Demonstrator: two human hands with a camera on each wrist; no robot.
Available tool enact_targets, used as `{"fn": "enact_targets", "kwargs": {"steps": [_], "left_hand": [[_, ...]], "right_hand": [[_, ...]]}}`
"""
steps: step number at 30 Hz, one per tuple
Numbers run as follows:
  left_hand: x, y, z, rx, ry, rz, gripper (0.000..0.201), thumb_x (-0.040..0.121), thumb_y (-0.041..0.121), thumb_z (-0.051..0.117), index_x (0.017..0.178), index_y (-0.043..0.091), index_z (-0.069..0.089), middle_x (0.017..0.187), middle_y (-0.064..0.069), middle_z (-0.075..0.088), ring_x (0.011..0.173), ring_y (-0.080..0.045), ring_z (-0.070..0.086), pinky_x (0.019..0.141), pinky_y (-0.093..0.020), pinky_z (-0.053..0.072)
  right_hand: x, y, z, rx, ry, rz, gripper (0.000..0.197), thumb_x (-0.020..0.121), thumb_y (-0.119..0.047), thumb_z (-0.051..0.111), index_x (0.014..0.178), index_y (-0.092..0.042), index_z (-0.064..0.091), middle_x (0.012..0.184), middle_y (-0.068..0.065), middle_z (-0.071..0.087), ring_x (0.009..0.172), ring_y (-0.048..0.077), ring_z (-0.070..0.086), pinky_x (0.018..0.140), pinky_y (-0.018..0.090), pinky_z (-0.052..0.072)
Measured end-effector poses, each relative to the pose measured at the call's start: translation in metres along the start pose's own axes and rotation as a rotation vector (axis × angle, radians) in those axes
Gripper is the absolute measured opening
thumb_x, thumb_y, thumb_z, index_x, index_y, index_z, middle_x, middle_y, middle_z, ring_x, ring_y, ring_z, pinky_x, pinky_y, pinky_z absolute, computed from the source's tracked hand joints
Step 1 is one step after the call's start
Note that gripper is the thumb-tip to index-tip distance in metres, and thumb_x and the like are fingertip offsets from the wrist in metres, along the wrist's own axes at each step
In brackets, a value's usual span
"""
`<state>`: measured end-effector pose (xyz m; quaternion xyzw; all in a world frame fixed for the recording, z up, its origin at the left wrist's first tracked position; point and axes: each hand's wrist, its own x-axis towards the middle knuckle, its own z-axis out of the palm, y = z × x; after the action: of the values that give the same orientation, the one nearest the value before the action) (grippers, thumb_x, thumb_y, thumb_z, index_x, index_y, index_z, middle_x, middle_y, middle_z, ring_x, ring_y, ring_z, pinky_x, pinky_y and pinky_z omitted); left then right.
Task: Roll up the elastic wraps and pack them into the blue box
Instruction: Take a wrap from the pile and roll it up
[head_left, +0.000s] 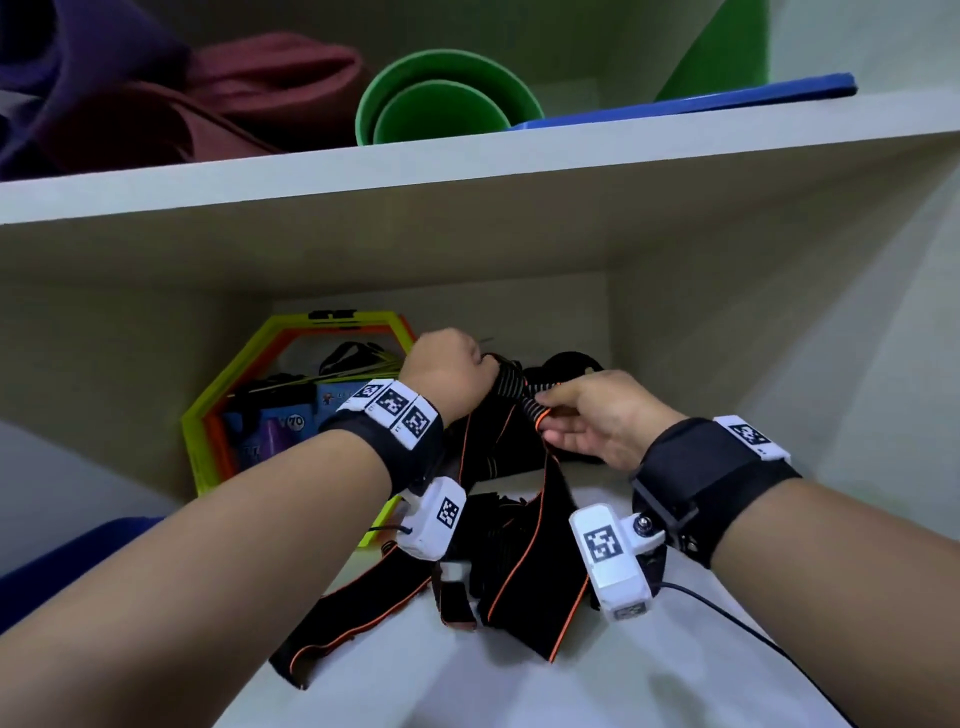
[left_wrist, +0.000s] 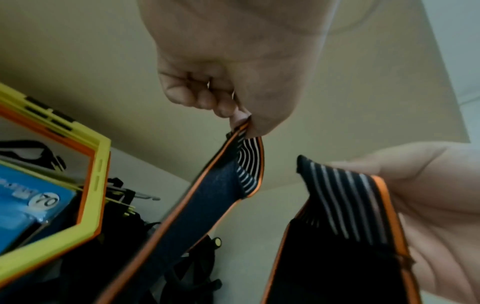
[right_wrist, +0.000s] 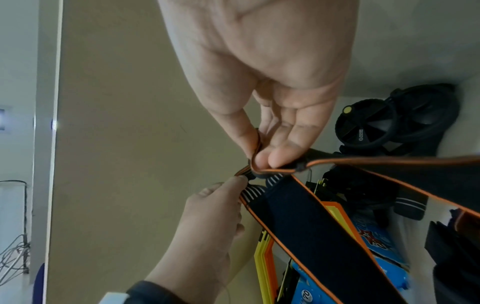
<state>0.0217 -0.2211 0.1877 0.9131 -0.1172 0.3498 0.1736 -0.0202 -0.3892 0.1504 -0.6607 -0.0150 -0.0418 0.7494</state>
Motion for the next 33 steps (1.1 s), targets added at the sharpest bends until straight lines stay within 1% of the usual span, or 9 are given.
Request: {"fn": "enact_targets", "kwargs": {"steps": [5, 10, 13, 18, 22, 25, 28, 31, 33], "left_hand": [[-0.001, -0.009, 0.006, -0.249, -0.093, 0.068, 0.038, 0.088, 0.032, 0.063, 0.056, 0.016, 0.050, 0.057, -0.001, 0.053, 0.060, -0.018, 0.053, 0.052, -0.026, 0.036], [-0.011, -0.025, 0.009, -0.674, -0.088, 0.103, 0.024, 0.066, 0.032, 0.069, 0.048, 0.024, 0.055, 0.090, -0.003, 0.076, 0.084, -0.021, 0.072, 0.079, -0.043, 0.059], [-0.016, -0.036, 0.004, -0.861, -0.021, 0.159, 0.020, 0.064, 0.022, 0.076, 0.070, 0.030, 0.058, 0.094, -0.009, 0.072, 0.076, -0.020, 0.067, 0.075, -0.039, 0.057], [-0.033, -0.052, -0.005, -0.890, -0.116, 0.213, 0.043, 0.065, 0.024, 0.081, 0.103, 0.028, 0.061, 0.106, 0.006, 0.065, 0.073, -0.007, 0.062, 0.075, -0.027, 0.054], [-0.044, -0.068, -0.001, -0.840, -0.101, 0.212, 0.052, 0.068, 0.018, 0.085, 0.112, 0.026, 0.059, 0.105, 0.002, 0.069, 0.077, -0.019, 0.066, 0.069, -0.034, 0.056], [-0.049, -0.076, 0.002, -0.891, -0.110, 0.151, 0.040, 0.080, 0.001, 0.074, 0.112, 0.020, 0.059, 0.080, -0.004, 0.069, 0.060, -0.009, 0.060, 0.062, -0.027, 0.050], [-0.050, -0.079, 0.003, -0.919, -0.042, 0.088, 0.031, 0.089, -0.002, 0.060, 0.110, 0.021, 0.060, 0.082, -0.014, 0.073, 0.066, -0.022, 0.067, 0.065, -0.041, 0.057], [-0.042, -0.077, 0.003, -1.002, 0.055, -0.007, 0.030, 0.095, 0.001, 0.054, 0.108, 0.028, 0.057, 0.090, -0.016, 0.072, 0.073, -0.023, 0.068, 0.068, -0.042, 0.058], [-0.036, -0.074, 0.004, -1.070, 0.121, -0.080, 0.031, 0.096, 0.001, 0.050, 0.107, 0.030, 0.054, 0.098, -0.011, 0.070, 0.084, -0.023, 0.069, 0.077, -0.039, 0.056]], "right_hand": [[0.000, 0.001, 0.021, 0.156, 0.012, -0.001, 0.007, 0.095, -0.001, 0.059, 0.088, -0.003, 0.061, 0.075, 0.009, 0.067, 0.064, 0.016, 0.067, 0.065, 0.029, 0.060], [0.001, -0.003, 0.041, 0.353, 0.016, -0.021, 0.015, 0.096, 0.004, 0.051, 0.086, -0.002, 0.061, 0.067, 0.008, 0.068, 0.063, 0.016, 0.067, 0.056, 0.026, 0.061], [-0.002, -0.002, 0.054, 0.400, 0.023, -0.054, 0.018, 0.098, 0.005, 0.047, 0.087, -0.001, 0.059, 0.073, 0.010, 0.067, 0.067, 0.018, 0.065, 0.057, 0.025, 0.061], [-0.002, -0.002, 0.074, 0.448, 0.010, -0.051, 0.014, 0.099, -0.002, 0.047, 0.104, 0.001, 0.060, 0.088, 0.015, 0.068, 0.067, 0.016, 0.069, 0.058, 0.024, 0.061], [-0.007, -0.002, 0.082, 0.443, -0.053, -0.063, 0.017, 0.099, -0.002, 0.045, 0.092, 0.000, 0.061, 0.084, 0.013, 0.069, 0.081, 0.018, 0.069, 0.073, 0.030, 0.060], [-0.010, 0.001, 0.090, 0.263, 0.011, -0.085, 0.015, 0.091, 0.000, 0.050, 0.087, -0.006, 0.062, 0.079, 0.007, 0.062, 0.072, 0.016, 0.062, 0.071, 0.033, 0.059], [-0.005, 0.009, 0.091, -0.257, 0.203, -0.285, 0.016, 0.084, -0.003, 0.063, 0.093, -0.014, 0.070, 0.082, 0.004, 0.062, 0.071, 0.017, 0.059, 0.064, 0.029, 0.051], [0.000, 0.019, 0.086, -0.427, 0.098, -0.463, 0.036, 0.081, -0.008, 0.073, 0.113, -0.023, 0.070, 0.099, 0.008, 0.071, 0.085, 0.021, 0.070, 0.076, 0.033, 0.058], [-0.002, 0.027, 0.085, -0.301, -0.053, -0.480, 0.052, 0.084, 0.000, 0.071, 0.131, -0.020, 0.057, 0.102, 0.008, 0.069, 0.084, 0.014, 0.070, 0.069, 0.024, 0.057]]}}
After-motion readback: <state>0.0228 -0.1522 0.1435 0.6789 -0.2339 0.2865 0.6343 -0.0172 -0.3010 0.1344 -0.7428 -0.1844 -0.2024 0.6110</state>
